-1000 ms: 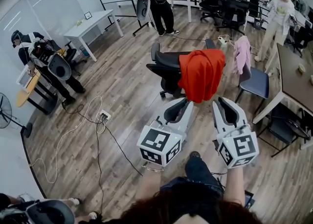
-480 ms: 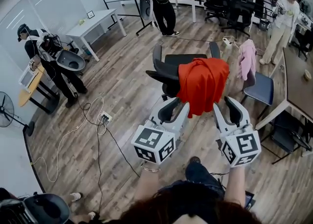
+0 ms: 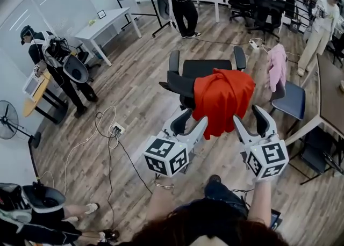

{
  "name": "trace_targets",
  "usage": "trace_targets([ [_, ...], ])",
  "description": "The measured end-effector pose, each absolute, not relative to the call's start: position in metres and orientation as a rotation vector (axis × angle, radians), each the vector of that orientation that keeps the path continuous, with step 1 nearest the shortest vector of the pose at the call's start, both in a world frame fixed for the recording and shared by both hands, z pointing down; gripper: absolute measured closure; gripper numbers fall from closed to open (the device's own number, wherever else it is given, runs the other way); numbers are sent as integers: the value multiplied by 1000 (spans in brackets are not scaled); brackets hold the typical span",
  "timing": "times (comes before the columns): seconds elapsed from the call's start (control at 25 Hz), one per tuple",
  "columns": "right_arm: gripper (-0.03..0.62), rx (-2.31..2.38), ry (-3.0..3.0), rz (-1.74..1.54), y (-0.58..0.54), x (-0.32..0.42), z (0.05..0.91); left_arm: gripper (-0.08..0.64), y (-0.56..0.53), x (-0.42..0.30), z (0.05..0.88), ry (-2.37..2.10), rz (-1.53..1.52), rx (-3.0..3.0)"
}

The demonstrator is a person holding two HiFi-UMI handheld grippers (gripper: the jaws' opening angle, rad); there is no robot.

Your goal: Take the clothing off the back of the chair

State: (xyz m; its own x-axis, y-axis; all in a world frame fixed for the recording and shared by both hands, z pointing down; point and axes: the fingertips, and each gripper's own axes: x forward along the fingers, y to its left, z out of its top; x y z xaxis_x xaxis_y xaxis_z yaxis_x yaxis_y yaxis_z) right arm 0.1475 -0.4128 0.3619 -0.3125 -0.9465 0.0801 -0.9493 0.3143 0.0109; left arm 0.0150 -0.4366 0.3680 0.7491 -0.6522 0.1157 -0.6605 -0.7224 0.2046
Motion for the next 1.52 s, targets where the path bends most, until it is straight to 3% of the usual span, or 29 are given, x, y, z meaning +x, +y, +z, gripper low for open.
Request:
trace_targets([
  [0.84, 238, 1635, -2533, 351, -475, 169, 413, 223, -483, 26, 405, -912, 74, 2512],
  [1.4, 215, 1378, -2692, 494, -503, 143, 420, 221, -498, 78, 410, -725, 165, 2518],
  [1.52, 218, 1347, -2696, 495, -502, 135, 425, 268, -493, 78, 412, -707, 172, 2542],
])
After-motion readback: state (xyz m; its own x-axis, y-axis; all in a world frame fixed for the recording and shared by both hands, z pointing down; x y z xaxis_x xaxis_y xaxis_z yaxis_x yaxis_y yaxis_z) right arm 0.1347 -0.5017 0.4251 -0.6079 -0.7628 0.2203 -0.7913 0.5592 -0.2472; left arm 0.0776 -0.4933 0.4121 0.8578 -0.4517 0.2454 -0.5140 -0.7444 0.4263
